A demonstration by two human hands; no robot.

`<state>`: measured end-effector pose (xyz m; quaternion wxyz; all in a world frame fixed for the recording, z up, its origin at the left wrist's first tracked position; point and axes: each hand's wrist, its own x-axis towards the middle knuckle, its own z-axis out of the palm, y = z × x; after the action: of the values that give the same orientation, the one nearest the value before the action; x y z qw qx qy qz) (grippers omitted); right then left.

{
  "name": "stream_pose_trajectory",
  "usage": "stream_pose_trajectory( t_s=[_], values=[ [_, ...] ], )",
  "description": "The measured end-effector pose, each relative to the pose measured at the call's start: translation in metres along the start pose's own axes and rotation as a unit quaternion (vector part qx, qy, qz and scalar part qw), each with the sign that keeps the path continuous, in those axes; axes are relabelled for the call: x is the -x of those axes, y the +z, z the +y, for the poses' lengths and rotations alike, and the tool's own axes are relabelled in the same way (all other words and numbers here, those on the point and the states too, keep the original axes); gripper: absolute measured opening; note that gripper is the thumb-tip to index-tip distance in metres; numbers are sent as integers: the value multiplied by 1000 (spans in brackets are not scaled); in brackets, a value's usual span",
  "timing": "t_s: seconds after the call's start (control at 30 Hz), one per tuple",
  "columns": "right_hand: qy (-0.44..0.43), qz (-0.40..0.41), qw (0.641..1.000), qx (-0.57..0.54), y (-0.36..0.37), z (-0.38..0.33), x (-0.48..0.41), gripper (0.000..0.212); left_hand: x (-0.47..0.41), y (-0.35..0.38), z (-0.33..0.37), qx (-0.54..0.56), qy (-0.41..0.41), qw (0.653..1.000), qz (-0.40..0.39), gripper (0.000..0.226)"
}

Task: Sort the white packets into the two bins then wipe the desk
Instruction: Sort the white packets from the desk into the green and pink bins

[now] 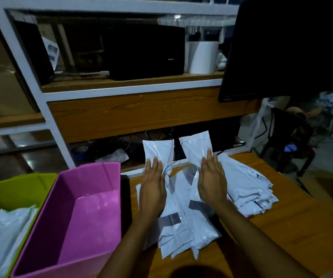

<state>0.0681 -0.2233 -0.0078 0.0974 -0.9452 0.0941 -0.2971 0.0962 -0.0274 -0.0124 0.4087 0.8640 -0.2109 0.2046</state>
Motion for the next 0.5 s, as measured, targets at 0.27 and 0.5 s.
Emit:
stream_pose_trajectory(
  t_s=[0.27,0.5],
  values=[
    [34,84,968,-234,-58,-83,68,48,41,-83,21,7,19,1000,6,49],
    [22,75,939,-334,-90,-140,124,44,105,-154,4,-17,-34,997,68,49]
  ],
)
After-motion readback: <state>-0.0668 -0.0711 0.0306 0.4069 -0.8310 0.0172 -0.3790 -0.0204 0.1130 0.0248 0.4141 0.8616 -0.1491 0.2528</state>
